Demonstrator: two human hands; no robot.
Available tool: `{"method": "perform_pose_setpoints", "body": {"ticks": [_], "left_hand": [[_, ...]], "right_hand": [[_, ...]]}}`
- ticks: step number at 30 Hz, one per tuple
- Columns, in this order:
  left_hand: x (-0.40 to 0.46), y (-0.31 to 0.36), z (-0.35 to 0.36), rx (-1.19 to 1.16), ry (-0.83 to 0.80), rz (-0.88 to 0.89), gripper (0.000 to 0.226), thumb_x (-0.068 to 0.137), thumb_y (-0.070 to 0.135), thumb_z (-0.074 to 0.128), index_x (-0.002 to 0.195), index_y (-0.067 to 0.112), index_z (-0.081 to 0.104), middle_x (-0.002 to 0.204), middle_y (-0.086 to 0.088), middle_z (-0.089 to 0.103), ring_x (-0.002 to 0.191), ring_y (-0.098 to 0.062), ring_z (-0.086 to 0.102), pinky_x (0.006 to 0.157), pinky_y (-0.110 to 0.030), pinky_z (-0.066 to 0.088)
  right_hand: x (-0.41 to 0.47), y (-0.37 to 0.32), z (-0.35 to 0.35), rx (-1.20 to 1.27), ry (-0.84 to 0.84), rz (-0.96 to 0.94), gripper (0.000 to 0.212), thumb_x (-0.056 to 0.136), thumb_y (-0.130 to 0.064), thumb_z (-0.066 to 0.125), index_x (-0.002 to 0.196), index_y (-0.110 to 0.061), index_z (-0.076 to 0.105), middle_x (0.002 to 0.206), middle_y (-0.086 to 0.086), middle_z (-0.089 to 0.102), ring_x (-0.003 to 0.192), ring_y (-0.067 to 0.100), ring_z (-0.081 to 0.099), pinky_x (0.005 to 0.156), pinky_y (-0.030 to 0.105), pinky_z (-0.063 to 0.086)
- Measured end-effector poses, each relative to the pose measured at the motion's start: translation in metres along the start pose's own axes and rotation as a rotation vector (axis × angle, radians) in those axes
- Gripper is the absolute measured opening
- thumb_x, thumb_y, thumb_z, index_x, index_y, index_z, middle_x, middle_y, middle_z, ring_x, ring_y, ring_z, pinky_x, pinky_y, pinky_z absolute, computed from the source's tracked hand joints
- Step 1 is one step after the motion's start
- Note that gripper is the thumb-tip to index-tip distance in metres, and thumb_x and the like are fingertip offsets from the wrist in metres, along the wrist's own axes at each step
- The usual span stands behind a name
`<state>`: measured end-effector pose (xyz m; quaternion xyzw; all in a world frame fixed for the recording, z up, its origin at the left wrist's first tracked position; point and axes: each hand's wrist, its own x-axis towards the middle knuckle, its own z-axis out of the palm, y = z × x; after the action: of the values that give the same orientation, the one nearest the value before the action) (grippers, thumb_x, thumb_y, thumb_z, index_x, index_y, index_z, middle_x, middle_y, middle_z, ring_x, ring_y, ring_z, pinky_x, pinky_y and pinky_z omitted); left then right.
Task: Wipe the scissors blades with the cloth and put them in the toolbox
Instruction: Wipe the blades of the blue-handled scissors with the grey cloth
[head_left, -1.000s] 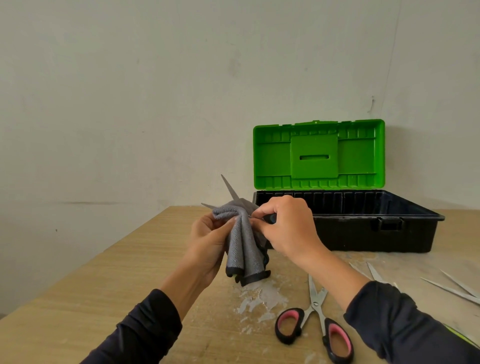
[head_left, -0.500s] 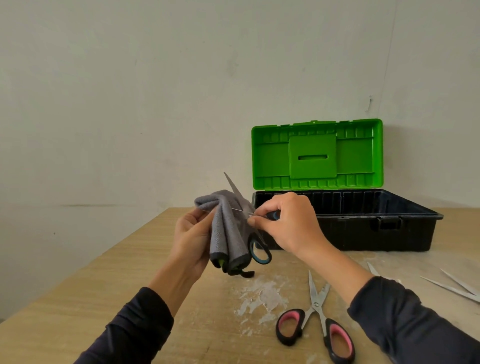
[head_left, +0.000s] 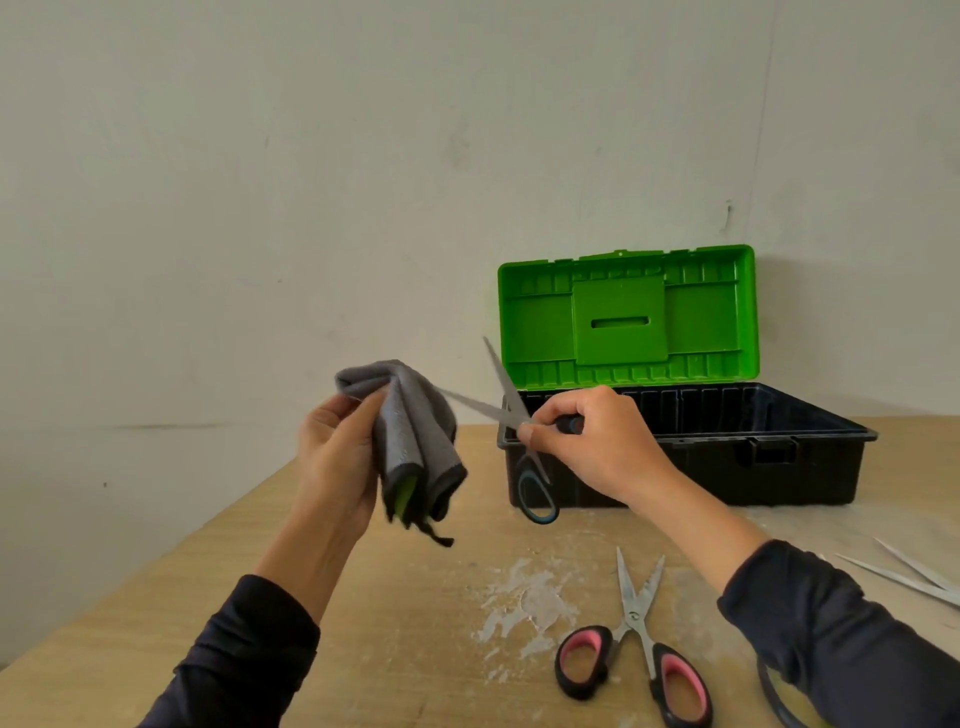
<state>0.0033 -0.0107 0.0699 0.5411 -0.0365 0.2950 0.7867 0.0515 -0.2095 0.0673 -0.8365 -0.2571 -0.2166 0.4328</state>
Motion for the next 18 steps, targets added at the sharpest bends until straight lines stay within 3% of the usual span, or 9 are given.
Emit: {"method": "perform_pose_setpoints", "body": {"ticks": [2, 5, 10, 13, 18], "left_hand": [[0.0, 0.005, -0.001, 0.086, 0.027, 0.019, 0.008, 0.089, 0.015, 0.058, 0.088, 0.014, 0.066, 0.075, -0.004, 0.065, 0.062, -0.015, 0.061, 0.051, -0.025, 0.052], [-0.002, -0.009, 0.004, 0.413, 0.029, 0.047, 0.005, 0.084, 0.017, 0.065, 0.088, 0.02, 0.065, 0.086, -0.003, 0.068, 0.076, -0.019, 0.062, 0.063, -0.032, 0.05], [-0.001, -0.058, 0.001, 1.068, -0.237, 0.189, 0.009, 0.079, 0.017, 0.069, 0.085, 0.024, 0.066, 0.08, 0.01, 0.063, 0.078, -0.004, 0.057, 0.063, -0.011, 0.04], [-0.003, -0.078, -0.002, 1.2, -0.391, 0.168, 0.015, 0.08, 0.025, 0.069, 0.094, 0.02, 0.069, 0.087, 0.007, 0.067, 0.08, -0.006, 0.06, 0.065, -0.011, 0.043], [-0.006, -0.085, 0.002, 1.26, -0.481, 0.187, 0.027, 0.085, 0.028, 0.063, 0.109, 0.016, 0.066, 0.095, 0.005, 0.067, 0.078, -0.001, 0.054, 0.064, -0.006, 0.04]], "right_hand": [[0.001, 0.003, -0.004, 0.022, -0.013, 0.062, 0.017, 0.084, -0.035, 0.067, 0.078, -0.019, 0.072, 0.058, -0.014, 0.054, 0.044, -0.002, 0.044, 0.046, 0.013, 0.028], [0.001, 0.005, -0.005, 0.032, -0.051, 0.121, 0.019, 0.086, -0.034, 0.064, 0.081, -0.017, 0.069, 0.067, -0.011, 0.056, 0.056, 0.002, 0.043, 0.054, 0.02, 0.029], [0.0, 0.009, -0.004, 0.051, -0.07, 0.18, 0.02, 0.087, -0.033, 0.063, 0.079, -0.016, 0.069, 0.073, -0.006, 0.059, 0.064, 0.007, 0.047, 0.058, 0.023, 0.035], [0.001, 0.014, -0.005, 0.052, -0.101, 0.224, 0.02, 0.087, -0.033, 0.063, 0.081, -0.016, 0.069, 0.082, 0.0, 0.064, 0.072, 0.011, 0.052, 0.064, 0.024, 0.04], [0.002, 0.017, -0.002, 0.053, -0.142, 0.237, 0.017, 0.089, -0.03, 0.061, 0.087, -0.015, 0.069, 0.096, 0.0, 0.065, 0.088, 0.013, 0.055, 0.065, 0.021, 0.037]]}}
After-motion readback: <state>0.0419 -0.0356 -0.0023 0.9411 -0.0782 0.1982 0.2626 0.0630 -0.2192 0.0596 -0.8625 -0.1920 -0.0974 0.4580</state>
